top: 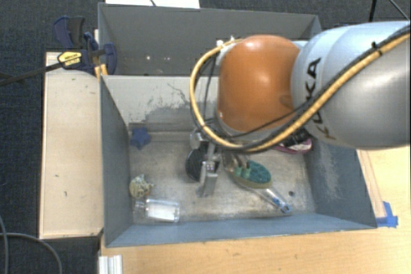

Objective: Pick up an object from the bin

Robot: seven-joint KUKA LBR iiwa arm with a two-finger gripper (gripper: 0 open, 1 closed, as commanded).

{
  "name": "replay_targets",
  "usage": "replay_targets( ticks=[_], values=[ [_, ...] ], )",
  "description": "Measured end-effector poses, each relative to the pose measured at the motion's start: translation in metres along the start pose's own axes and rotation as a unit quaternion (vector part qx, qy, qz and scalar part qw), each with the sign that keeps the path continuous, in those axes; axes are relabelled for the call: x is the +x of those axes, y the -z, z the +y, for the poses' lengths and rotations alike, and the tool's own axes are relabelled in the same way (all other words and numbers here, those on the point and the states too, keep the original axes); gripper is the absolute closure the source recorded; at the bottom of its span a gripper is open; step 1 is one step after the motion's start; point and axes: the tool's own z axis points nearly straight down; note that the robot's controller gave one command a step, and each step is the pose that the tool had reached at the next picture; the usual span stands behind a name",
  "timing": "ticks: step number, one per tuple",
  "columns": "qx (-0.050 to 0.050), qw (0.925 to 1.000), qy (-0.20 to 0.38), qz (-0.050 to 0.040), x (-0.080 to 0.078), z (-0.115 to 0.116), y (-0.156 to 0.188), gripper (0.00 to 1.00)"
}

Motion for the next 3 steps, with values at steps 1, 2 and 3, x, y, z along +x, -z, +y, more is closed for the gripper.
replay_targets(
  ticks=[1,2,3],
  values=[
    [0.002,0.9997,0.022,0.0006,-0.071,-0.064,-0.084,0.0],
    [0.001,0.9962,0.087,0.0021,-0.093,-0.054,-0.161,0.0],
    [0.0,0.9964,0.084,0.0005,-0.094,-0.054,-0.158,1.0]
  ],
)
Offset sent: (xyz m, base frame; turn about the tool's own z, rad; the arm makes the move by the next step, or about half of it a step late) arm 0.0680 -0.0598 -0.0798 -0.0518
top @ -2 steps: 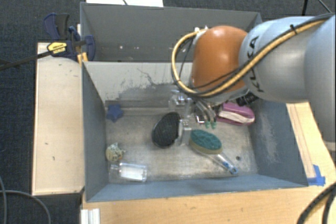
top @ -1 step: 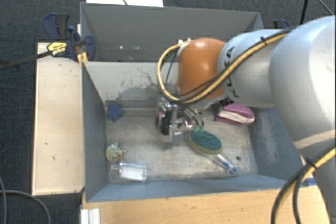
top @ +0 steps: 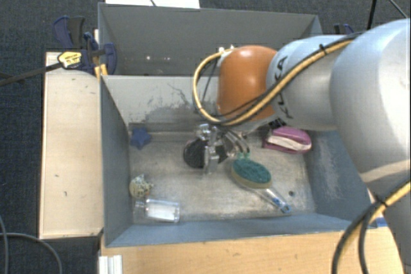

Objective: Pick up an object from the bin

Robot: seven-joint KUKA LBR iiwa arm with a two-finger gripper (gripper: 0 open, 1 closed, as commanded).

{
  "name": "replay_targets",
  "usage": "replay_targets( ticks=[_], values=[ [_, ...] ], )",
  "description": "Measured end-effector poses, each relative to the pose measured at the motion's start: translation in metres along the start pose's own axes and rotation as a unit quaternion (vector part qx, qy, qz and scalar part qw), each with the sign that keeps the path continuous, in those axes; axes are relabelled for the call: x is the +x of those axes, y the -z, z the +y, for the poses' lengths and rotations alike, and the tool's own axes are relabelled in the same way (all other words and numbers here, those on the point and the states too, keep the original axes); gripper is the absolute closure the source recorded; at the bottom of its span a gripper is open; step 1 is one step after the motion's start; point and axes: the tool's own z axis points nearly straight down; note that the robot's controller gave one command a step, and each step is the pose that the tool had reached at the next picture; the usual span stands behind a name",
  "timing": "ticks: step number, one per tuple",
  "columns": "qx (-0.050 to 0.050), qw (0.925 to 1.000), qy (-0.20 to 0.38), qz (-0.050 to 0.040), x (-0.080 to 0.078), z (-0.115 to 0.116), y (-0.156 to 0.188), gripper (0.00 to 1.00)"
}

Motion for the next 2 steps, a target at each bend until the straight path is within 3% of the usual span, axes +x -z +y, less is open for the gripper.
replay_targets(
  ticks=[1,2],
  values=[
    [-0.001,0.9993,-0.037,-0.0043,0.005,0.027,0.187,1.0],
    [0.0,1.0,0.0,0.0005,0.025,0.016,0.196,1.0]
  ],
)
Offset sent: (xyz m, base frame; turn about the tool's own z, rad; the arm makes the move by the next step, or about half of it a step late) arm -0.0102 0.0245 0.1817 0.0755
